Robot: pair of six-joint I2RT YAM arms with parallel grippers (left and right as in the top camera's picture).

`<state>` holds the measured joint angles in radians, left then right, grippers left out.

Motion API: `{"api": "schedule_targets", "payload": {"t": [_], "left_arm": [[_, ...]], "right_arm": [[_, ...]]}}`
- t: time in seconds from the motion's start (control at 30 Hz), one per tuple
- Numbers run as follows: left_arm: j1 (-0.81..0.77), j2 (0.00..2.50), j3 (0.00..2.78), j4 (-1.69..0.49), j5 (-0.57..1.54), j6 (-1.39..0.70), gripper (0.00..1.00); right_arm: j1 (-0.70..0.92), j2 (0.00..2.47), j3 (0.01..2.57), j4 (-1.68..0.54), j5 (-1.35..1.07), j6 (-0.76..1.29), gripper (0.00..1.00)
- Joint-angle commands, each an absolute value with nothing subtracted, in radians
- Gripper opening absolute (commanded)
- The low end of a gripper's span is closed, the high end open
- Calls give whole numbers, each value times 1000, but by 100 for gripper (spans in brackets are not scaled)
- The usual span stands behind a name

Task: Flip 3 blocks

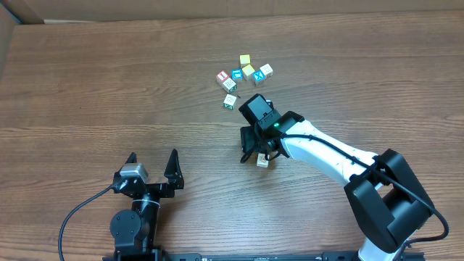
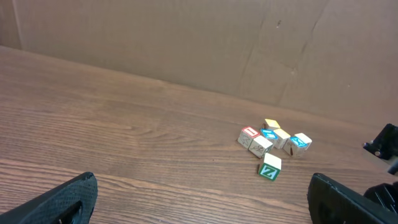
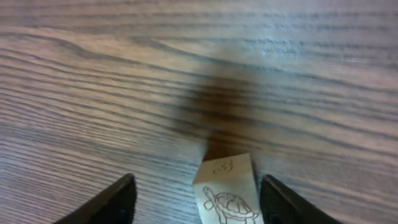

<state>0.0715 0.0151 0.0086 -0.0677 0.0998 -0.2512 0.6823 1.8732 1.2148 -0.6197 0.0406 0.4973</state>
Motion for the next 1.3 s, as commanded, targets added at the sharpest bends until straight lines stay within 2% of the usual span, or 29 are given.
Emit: {"api": "schedule_targets", "payload": {"t": [0.0, 0.5, 0.67, 0.77, 0.83, 0.9, 1.0, 1.2, 1.27], "left_arm": [[65, 6, 5, -70, 96, -231, 100], [65, 6, 5, -70, 96, -231, 100], [65, 6, 5, -70, 96, -231, 100], [65, 6, 5, -70, 97, -231, 100], [65, 6, 5, -70, 96, -231, 100], [65, 6, 5, -70, 96, -231, 100], [65, 6, 5, -70, 96, -231, 100], [65, 6, 5, -70, 97, -231, 100], [65, 6, 5, -70, 97, -231, 100]], "right_arm": [[687, 1867, 1203, -615, 49, 498, 63], [687, 1877, 1179, -606, 74, 498, 62], [687, 1877, 1179, -606, 73, 499, 40], [687, 1877, 1179, -606, 63, 502, 35], [687, 1877, 1179, -606, 58, 503, 36], [687, 1877, 1179, -607, 58, 502, 50], [687, 1877, 1179, -606, 58, 503, 53], [687, 1877, 1179, -606, 58, 503, 36], [687, 1877, 1179, -606, 57, 503, 34]]}}
